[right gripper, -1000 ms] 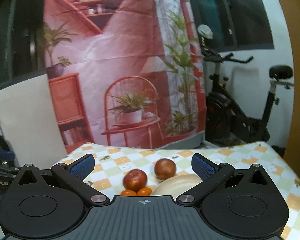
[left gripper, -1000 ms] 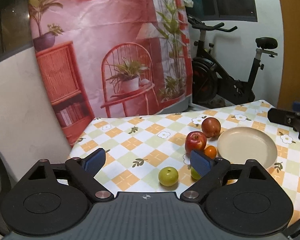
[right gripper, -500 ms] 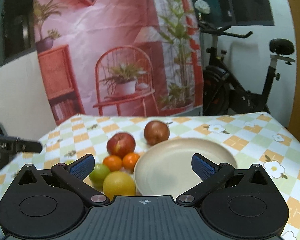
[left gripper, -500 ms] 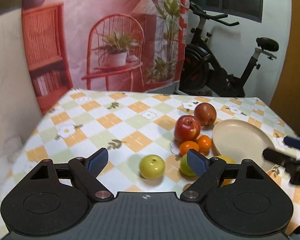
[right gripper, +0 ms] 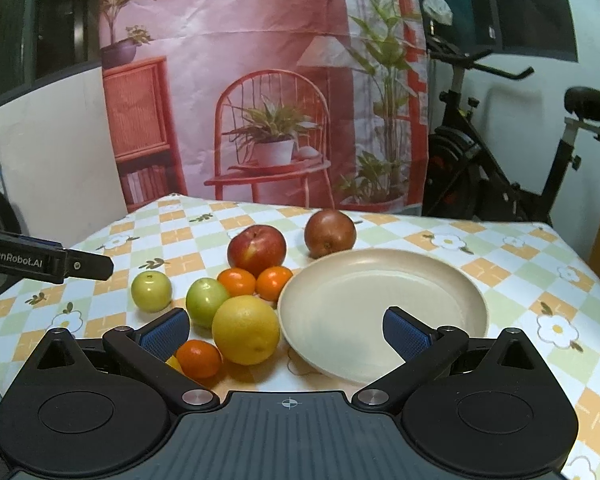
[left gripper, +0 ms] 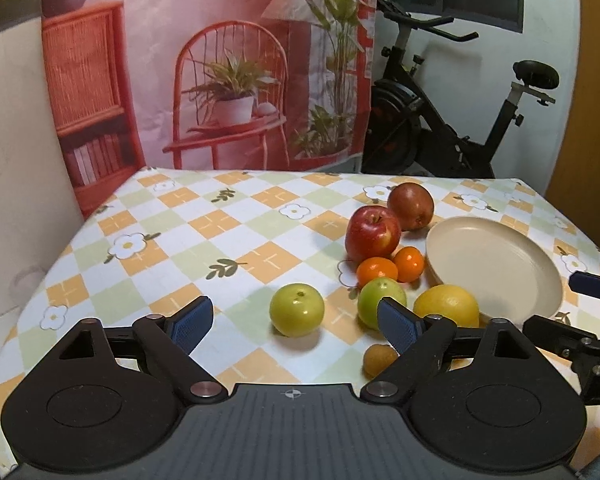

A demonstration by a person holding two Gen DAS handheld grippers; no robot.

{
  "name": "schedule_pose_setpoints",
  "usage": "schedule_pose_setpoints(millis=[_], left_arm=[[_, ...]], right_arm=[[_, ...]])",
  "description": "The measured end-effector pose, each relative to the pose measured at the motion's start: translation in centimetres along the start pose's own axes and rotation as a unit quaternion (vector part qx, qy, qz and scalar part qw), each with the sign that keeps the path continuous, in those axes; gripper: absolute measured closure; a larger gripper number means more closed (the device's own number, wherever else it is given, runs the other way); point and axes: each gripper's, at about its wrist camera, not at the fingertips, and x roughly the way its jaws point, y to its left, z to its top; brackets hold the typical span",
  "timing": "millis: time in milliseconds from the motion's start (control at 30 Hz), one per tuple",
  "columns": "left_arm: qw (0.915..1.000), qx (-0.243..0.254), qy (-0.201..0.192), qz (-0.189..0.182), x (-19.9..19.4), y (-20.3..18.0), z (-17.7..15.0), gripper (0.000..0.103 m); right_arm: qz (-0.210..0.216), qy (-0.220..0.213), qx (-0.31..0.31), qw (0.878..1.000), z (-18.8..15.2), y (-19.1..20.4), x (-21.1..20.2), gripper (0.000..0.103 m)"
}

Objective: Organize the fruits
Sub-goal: 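Move the right gripper toward a tangerine while the left gripper approaches a small brown kiwi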

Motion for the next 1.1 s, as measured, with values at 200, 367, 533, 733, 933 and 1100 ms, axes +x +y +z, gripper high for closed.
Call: schedule_pose_setpoints(millis=[200, 367, 533, 733, 933, 1100], left_arm=[[0.9999, -0.007, -0.006, 0.009, -0.7, 0.0, -0.5, 0.013], [0.9996, -0.004, -0.012, 0.025, -1.2, -0.3, -0.9, 0.015], [0.9998, 0.001, -0.006, 0.021, -1.4, -0.2, -1.4, 0.017], [0.9994, -0.008, 0.023, 0.023, -0.8, 0.7, -2.3, 0.018], [0.9996, -0.005, 0.022, 0.015, -1.0, 1.5, -3.7, 0.020], [0.9975, -0.065, 0.012, -0.025, -0.9, 2.9, -4.8, 0.022]], right_arm=[[0.007, 0.019, 0.009, 1.000, -0.5, -0.5, 0.0, 0.005], [0.029, 0.035, 0.014, 0.999, -0.9, -0.3, 0.0, 0.005], [0.046, 0.036, -0.003, 0.998, -0.9, 0.5, -0.6, 0.007], [0.063, 0.040, -0.015, 0.997, -1.4, 1.2, -0.9, 0.021], [0.083, 0.077, -0.008, 0.994, -2.2, 1.4, -0.3, 0.034], [0.093, 0.092, -0.014, 0.991, -2.7, 1.7, 0.2, 0.043]])
